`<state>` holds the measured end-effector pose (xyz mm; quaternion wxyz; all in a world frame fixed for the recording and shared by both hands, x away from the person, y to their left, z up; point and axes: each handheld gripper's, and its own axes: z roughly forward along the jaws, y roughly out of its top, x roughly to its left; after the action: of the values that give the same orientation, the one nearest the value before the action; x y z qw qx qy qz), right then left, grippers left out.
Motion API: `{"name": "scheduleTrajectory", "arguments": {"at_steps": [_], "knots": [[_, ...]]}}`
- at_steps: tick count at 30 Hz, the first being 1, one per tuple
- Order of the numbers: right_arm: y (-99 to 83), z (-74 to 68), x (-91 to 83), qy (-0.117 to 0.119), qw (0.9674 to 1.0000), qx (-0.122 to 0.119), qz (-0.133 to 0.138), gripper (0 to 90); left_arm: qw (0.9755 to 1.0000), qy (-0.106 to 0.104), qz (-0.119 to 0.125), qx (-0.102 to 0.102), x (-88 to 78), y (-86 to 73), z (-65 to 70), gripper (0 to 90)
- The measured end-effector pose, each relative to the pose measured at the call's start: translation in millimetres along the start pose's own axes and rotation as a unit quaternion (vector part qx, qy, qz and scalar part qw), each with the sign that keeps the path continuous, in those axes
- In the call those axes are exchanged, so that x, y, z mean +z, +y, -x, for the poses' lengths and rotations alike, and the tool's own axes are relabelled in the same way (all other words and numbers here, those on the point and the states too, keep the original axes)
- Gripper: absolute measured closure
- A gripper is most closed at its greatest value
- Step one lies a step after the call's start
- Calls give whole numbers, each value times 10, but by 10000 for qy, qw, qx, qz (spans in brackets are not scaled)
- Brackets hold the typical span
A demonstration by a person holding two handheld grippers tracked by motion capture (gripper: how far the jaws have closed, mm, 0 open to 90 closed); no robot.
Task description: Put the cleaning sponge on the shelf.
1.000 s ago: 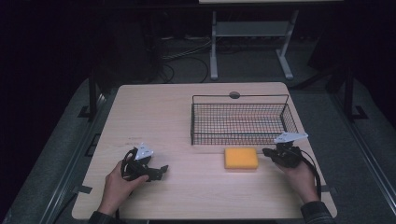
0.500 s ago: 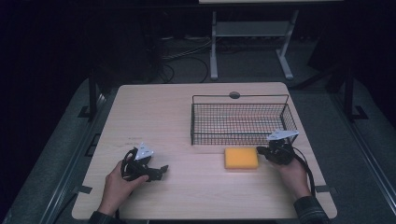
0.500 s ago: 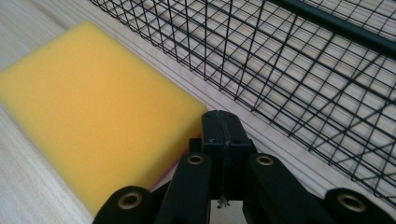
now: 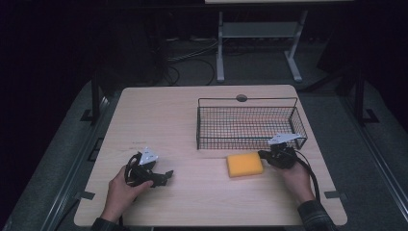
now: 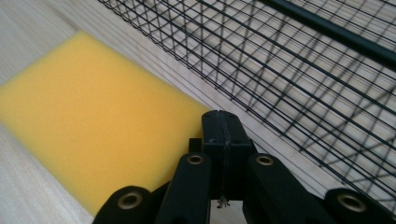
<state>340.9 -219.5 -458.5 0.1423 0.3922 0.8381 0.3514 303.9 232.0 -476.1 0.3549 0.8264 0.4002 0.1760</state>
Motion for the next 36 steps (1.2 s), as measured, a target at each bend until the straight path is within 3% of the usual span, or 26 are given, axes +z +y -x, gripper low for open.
{"name": "scheduleTrajectory", "arguments": {"at_steps": [11,21,29,36], "knots": [[59,-157,16,309,9993,-218,47,896,10000,-1,3,3,1,0,-1,127],[147,-254,-81,299,9990,-241,222,895,10000,0,3,3,1,0,0,128],[251,-504,-103,714,9960,-423,327,895,10000,-2,-1,7,0,0,-1,128],[278,-710,-16,1017,9929,-570,229,895,10000,0,-1,8,0,0,-1,128]]}}
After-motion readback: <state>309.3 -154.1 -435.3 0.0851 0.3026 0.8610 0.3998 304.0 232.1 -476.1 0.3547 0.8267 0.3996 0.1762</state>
